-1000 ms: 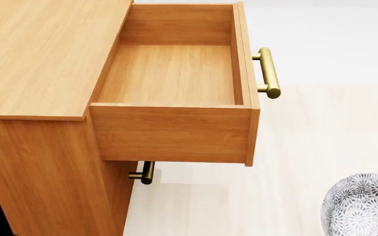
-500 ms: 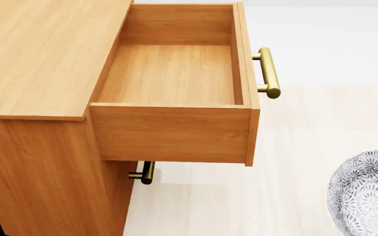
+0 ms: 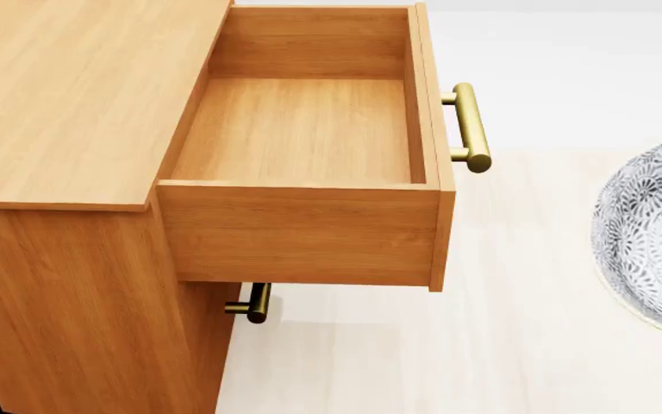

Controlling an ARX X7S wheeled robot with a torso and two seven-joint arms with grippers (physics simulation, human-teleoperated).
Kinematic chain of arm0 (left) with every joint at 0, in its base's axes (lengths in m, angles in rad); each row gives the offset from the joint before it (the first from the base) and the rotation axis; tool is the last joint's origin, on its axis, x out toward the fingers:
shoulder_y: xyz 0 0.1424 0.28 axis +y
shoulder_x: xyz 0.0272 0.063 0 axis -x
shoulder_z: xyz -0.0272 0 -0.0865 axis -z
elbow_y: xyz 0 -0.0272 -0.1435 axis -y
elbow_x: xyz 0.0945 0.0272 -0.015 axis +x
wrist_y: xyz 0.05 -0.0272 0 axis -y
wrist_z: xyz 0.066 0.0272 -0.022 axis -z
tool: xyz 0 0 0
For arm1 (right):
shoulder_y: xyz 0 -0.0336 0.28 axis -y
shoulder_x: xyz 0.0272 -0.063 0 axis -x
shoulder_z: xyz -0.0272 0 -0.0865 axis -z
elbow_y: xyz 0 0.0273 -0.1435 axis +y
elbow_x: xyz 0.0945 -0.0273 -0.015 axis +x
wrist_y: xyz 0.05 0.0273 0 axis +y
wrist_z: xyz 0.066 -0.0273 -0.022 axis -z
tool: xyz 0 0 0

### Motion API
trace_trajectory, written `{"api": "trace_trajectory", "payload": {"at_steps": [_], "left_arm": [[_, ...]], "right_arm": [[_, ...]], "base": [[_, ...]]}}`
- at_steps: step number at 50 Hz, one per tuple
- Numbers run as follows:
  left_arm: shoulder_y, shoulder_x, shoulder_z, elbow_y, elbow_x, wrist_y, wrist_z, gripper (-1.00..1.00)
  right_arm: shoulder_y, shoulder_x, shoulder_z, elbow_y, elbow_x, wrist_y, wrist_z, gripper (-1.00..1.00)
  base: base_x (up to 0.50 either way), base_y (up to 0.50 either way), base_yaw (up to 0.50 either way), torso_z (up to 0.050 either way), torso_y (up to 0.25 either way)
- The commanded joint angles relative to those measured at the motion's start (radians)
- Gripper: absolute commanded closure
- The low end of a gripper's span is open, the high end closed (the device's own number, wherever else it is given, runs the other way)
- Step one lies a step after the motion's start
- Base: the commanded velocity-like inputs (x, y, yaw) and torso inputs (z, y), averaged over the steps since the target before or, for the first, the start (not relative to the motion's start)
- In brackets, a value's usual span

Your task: Put the bowl on top of the cabinet.

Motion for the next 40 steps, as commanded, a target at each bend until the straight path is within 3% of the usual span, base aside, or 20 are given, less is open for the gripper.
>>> {"api": "trace_trajectory", "payload": {"at_steps": [1, 8, 14, 20, 29, 31, 40], "left_arm": [[-0.002, -0.006, -0.005, 0.003, -0.012, 0.003, -0.007, -1.00], [-0.005, -0.007, 0.004, 0.002, -0.009, 0.003, -0.010, -1.00], [-0.006, -0.011, 0.008, 0.004, -0.010, 0.000, -0.014, -1.00], [-0.005, -0.012, 0.010, 0.000, -0.011, 0.006, -0.015, -1.00], [-0.006, -0.015, 0.014, -0.004, -0.011, 0.011, -0.018, -1.00], [-0.005, -0.015, 0.013, -0.005, -0.013, 0.013, -0.018, -1.00], [-0.002, -0.018, 0.010, -0.011, -0.019, 0.023, -0.021, -1.00]], "right_arm": [[0.235, -0.002, -0.014, 0.057, 0.067, 0.125, 0.133, 1.00], [0.436, -0.058, 0.036, 0.185, 0.129, 0.218, 0.279, 1.00], [0.587, -0.077, -0.011, 0.279, 0.133, 0.253, 0.309, 1.00], [0.711, -0.118, -0.004, 0.385, 0.135, 0.244, 0.356, 1.00], [0.896, -0.145, -0.134, 0.575, 0.050, 0.196, 0.320, 1.00], [0.931, -0.170, -0.092, 0.617, 0.050, 0.187, 0.391, 1.00], [1.102, -0.212, -0.201, 0.848, -0.018, 0.094, 0.235, 1.00]], "base": [[0.00, 0.00, 0.00, 0.000, 0.000], [0.00, 0.00, 0.00, 0.000, 0.000], [0.00, 0.00, 0.00, 0.000, 0.000], [0.00, 0.00, 0.00, 0.000, 0.000], [0.00, 0.00, 0.00, 0.000, 0.000], [0.00, 0.00, 0.00, 0.000, 0.000], [0.00, 0.00, 0.00, 0.000, 0.000]]}}
